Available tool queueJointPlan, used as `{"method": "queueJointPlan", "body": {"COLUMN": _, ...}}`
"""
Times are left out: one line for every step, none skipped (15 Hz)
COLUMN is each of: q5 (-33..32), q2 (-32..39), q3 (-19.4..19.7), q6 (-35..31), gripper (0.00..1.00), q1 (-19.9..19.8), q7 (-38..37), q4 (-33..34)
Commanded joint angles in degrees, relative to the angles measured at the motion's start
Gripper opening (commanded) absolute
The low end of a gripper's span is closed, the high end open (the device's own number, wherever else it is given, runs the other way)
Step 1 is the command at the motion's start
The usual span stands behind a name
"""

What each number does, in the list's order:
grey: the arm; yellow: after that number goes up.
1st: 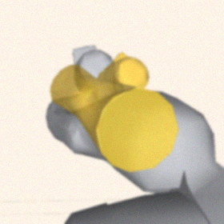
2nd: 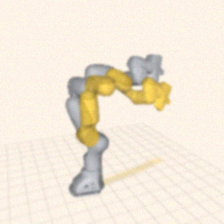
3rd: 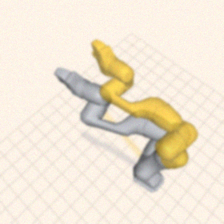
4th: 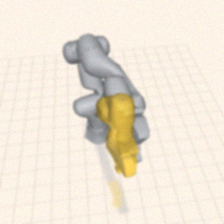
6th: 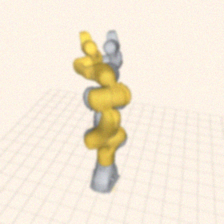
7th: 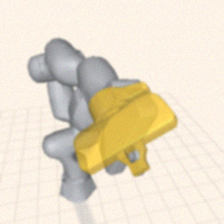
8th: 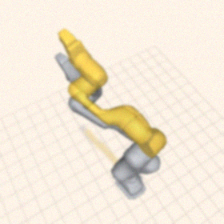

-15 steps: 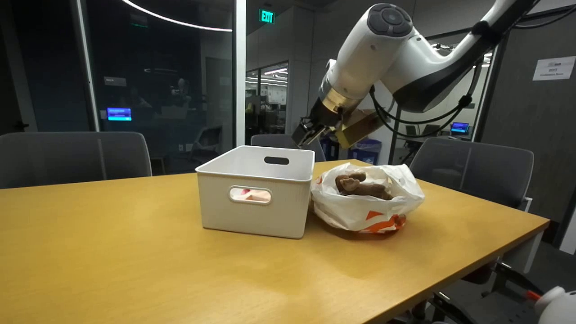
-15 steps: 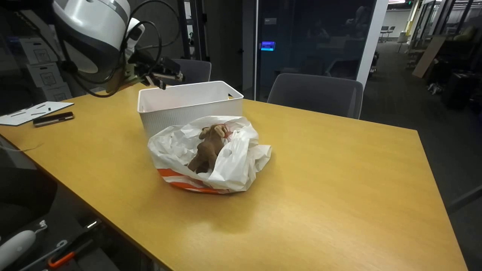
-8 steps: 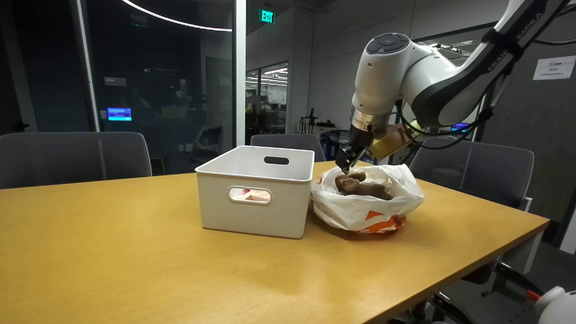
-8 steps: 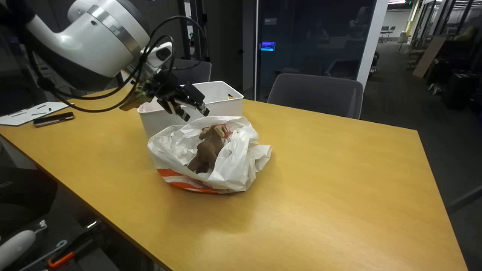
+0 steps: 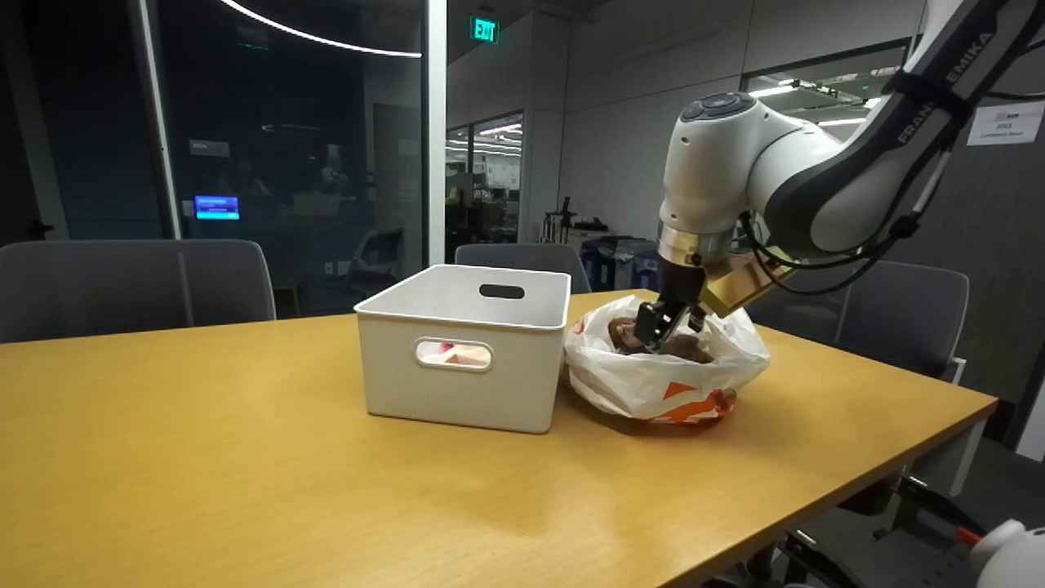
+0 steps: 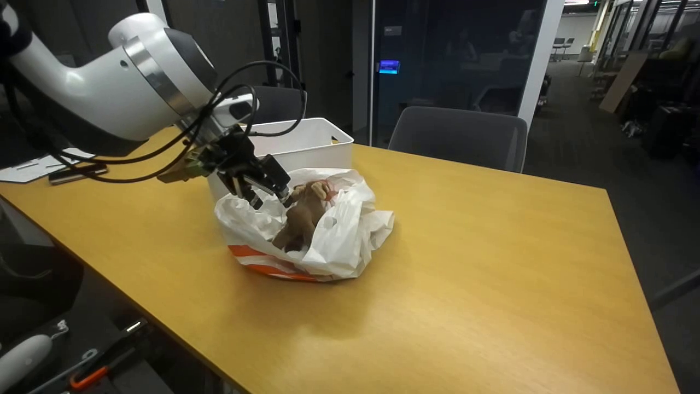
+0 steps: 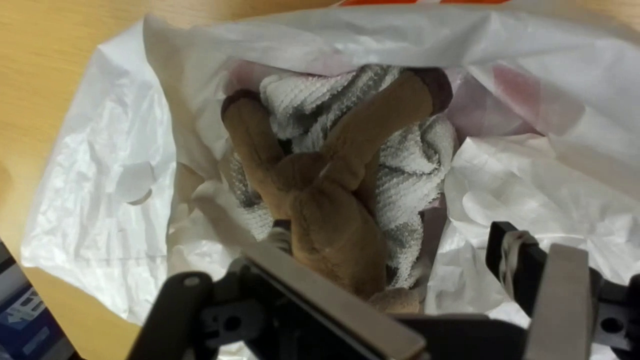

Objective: Put the peach shirt, the moose toy and the white towel in the basket

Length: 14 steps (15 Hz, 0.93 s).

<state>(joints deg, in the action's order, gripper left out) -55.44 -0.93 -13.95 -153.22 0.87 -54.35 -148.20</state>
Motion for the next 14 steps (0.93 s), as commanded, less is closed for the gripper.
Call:
{"method": "queueJointPlan", "body": {"q5": -2.87, "q2": 0.57, "q3": 1.24, "q6": -3.92, "gripper": 1.00, "q1": -1.22, "q7": 1.09, "q4": -0.06}}
{"method": "queueJointPlan", "body": {"q5": -3.52, "q2": 1.28, "q3": 1.55, "q6": -4.31, "gripper": 1.00, "q1": -1.46, "q7": 0.97, "q4": 0.26}}
{"method": "queueJointPlan", "body": {"q5": -4.12, "q2": 2.30, "q3": 1.93, "q6": -4.18, "gripper": 1.00, "q1": -1.77, "q7": 0.72, "q4": 0.73}}
{"method": "queueJointPlan", "body": {"q5": -4.17, "q2": 3.25, "q3": 2.26, "q6": -3.83, "gripper": 1.00, "q1": -2.05, "q7": 0.74, "q4": 1.06}}
{"method": "queueJointPlan", "body": {"q5": -4.92, "q2": 4.19, "q3": 2.65, "q6": -3.20, "gripper": 1.00, "q1": -2.41, "q7": 0.45, "q4": 1.47}}
{"method": "queueJointPlan", "body": {"q5": -5.56, "q2": 4.88, "q3": 2.99, "q6": -3.25, "gripper": 1.00, "q1": -2.70, "q7": 0.36, "q4": 1.69}}
{"method": "queueJointPlan", "body": {"q5": -6.08, "q2": 5.53, "q3": 3.32, "q6": -3.49, "gripper": 0.95, "q1": -2.93, "q7": 0.63, "q4": 1.84}}
{"method": "queueJointPlan", "body": {"q5": -6.33, "q2": 5.99, "q3": 3.54, "q6": -3.79, "gripper": 0.72, "q1": -3.08, "q7": 1.00, "q4": 1.93}}
{"method": "queueJointPlan", "body": {"q5": -6.77, "q2": 6.26, "q3": 3.66, "q6": -3.88, "gripper": 0.71, "q1": -3.16, "q7": 0.84, "q4": 2.04}}
{"method": "queueJointPlan", "body": {"q5": -7.18, "q2": 6.36, "q3": 3.72, "q6": -4.23, "gripper": 0.69, "q1": -3.22, "q7": 0.73, "q4": 2.12}}
{"method": "queueJointPlan", "body": {"q5": -7.36, "q2": 6.51, "q3": 3.76, "q6": -4.57, "gripper": 0.62, "q1": -3.28, "q7": 0.84, "q4": 2.15}}
{"method": "queueJointPlan", "body": {"q5": -7.70, "q2": 6.42, "q3": 3.78, "q6": -4.95, "gripper": 0.54, "q1": -3.34, "q7": 0.83, "q4": 2.10}}
{"method": "queueJointPlan", "body": {"q5": -8.08, "q2": 6.26, "q3": 3.81, "q6": -5.32, "gripper": 0.45, "q1": -3.36, "q7": 0.66, "q4": 2.04}}
{"method": "queueJointPlan", "body": {"q5": -8.44, "q2": 6.06, "q3": 3.86, "q6": -5.68, "gripper": 0.39, "q1": -3.38, "q7": 0.44, "q4": 1.96}}
